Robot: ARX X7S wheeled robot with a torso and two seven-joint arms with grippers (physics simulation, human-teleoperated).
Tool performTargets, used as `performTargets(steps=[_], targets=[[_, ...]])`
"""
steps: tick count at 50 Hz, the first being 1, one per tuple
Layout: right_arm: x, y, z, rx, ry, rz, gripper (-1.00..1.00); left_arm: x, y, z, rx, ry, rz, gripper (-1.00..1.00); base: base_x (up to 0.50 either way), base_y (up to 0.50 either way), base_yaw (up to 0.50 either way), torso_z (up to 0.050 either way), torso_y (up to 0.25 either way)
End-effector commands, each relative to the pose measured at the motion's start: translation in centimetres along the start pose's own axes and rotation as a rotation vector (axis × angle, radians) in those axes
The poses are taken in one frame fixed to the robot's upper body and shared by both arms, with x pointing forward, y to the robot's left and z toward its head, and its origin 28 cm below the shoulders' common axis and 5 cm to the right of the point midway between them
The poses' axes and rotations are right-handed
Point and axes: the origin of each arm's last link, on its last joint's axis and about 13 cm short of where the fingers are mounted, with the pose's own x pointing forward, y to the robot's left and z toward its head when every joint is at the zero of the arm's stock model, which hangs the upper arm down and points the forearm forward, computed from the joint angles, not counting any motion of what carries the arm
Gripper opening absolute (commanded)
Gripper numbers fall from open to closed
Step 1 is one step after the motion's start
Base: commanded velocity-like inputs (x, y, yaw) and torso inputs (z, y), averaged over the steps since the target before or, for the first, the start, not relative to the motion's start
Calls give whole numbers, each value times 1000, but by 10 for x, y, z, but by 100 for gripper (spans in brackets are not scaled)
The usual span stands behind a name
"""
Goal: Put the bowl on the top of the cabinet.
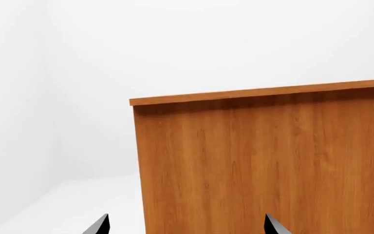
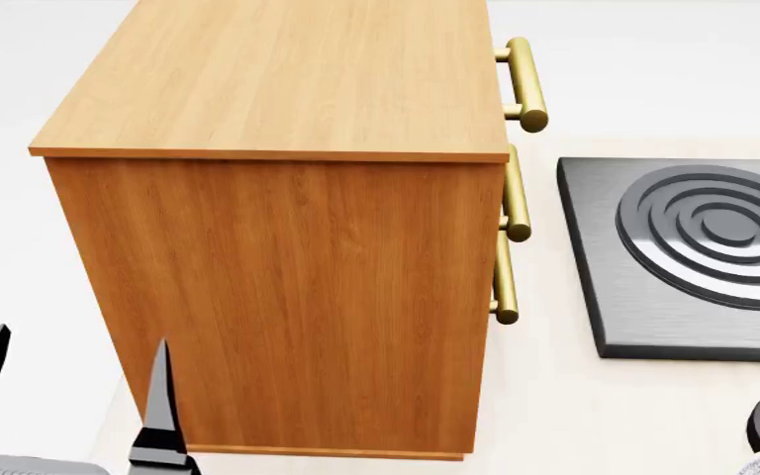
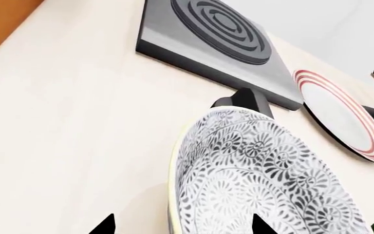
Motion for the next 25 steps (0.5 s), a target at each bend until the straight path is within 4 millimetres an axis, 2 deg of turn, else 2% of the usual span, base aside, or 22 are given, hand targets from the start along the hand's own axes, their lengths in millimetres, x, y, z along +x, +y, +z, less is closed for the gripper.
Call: performTargets(steps=[1,25], targets=[[0,0,0,0,-1,-2,100,0,0,0,-1,0,0,100,0,0,0,0,0],[2,0,-1,5,0,-3,100,0,-1,0,0,2,-2,100,0,0,0,0,0]])
